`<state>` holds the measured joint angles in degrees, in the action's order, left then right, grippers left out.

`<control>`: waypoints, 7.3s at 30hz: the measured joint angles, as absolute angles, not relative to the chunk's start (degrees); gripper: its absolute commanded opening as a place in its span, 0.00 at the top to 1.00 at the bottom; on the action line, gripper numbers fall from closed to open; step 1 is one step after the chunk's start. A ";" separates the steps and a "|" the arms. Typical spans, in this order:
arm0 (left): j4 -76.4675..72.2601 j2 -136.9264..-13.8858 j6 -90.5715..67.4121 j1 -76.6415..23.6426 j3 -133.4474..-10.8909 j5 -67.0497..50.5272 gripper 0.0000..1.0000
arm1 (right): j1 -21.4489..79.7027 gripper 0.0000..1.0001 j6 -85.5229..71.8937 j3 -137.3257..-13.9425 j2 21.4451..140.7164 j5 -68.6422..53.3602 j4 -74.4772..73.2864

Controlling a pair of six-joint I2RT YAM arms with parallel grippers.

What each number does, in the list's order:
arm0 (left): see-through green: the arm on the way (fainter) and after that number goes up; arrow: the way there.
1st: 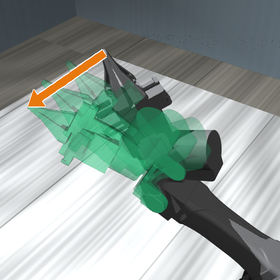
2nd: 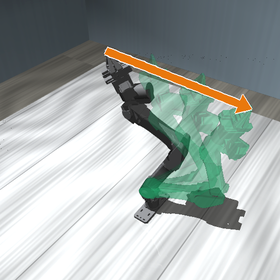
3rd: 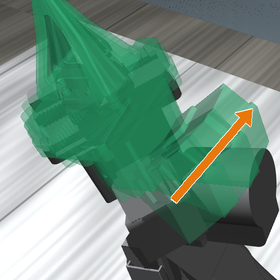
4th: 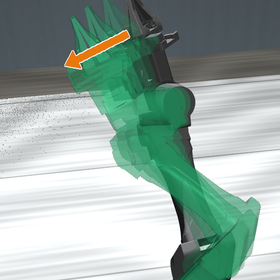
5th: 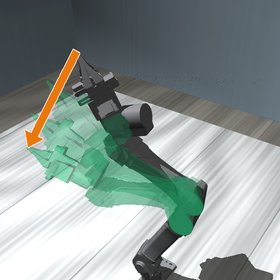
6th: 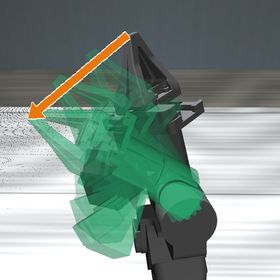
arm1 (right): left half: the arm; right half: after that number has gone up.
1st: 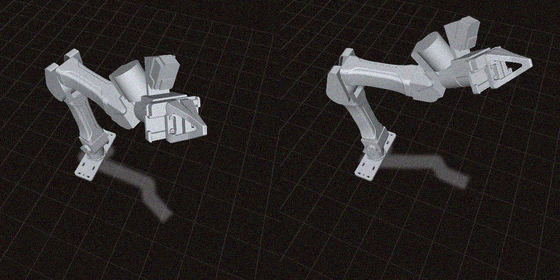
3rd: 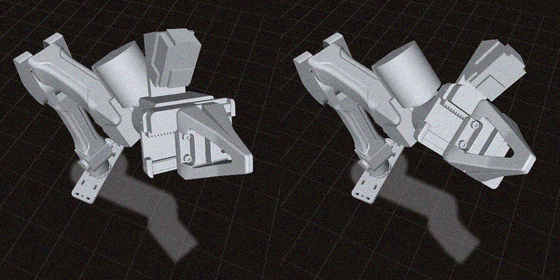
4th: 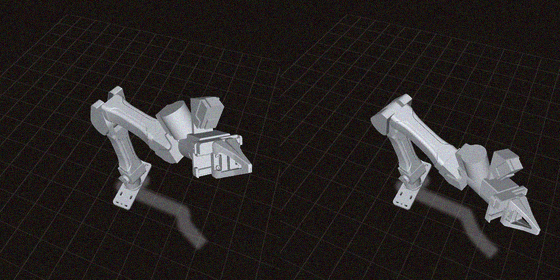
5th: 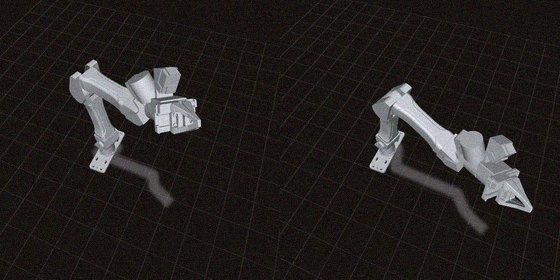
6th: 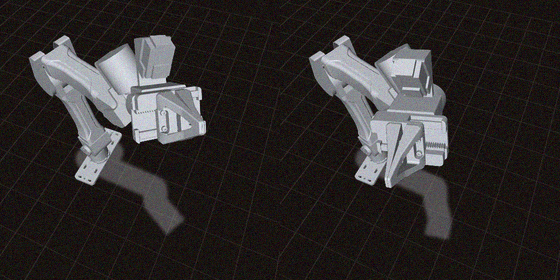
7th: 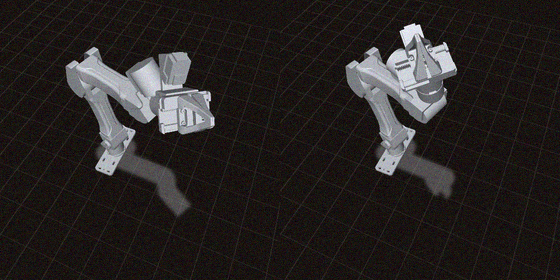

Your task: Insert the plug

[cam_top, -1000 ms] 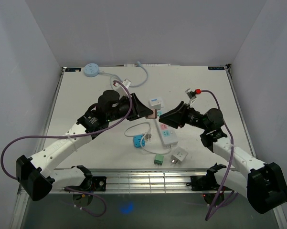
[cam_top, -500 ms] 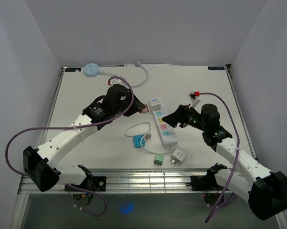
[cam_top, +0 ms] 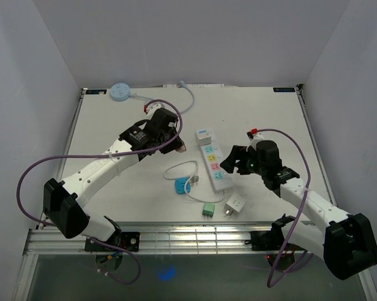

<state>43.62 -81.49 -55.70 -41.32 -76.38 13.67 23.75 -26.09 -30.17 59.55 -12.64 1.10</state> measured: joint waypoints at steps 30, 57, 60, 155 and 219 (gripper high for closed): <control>42.89 -82.17 -52.90 -41.10 -75.50 15.64 1.00 | 40.51 0.17 -35.03 -23.53 75.37 -10.92 17.61; 46.30 -111.22 -34.65 -41.69 -99.13 5.30 1.00 | 22.46 0.20 -26.52 -28.71 66.81 -10.02 7.44; 48.60 -114.37 -32.91 -42.17 -103.37 5.23 1.00 | 20.78 0.20 -25.98 -28.71 67.59 -11.42 7.46; 59.22 -131.07 -38.68 -44.93 -121.58 11.44 1.00 | 13.08 0.19 -23.57 -21.52 65.10 -16.97 15.27; 54.65 -104.27 -34.50 -48.77 -94.94 12.75 0.02 | 10.83 0.19 -25.04 -19.73 64.77 -18.98 17.54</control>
